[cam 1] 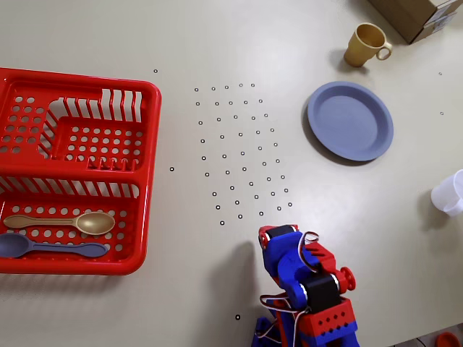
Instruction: Grasp the plate, place it on the cross drawn on the table.
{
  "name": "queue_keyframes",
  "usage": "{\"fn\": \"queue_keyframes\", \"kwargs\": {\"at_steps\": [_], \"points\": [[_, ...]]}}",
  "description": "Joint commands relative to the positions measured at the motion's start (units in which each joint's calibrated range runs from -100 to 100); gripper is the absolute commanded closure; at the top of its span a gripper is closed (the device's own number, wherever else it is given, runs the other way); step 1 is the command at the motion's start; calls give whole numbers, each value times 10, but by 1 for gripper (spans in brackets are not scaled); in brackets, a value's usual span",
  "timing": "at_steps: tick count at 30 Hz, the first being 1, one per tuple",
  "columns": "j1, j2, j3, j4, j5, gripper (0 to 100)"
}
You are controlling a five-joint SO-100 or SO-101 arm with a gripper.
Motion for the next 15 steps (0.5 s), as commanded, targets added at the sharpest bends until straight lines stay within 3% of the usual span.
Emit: {"fn": "queue_keyframes", "kwargs": {"at_steps": [1, 15], "points": [[4, 2, -16, 7, -5, 100], [13, 3, -16, 9, -3, 100]]}}
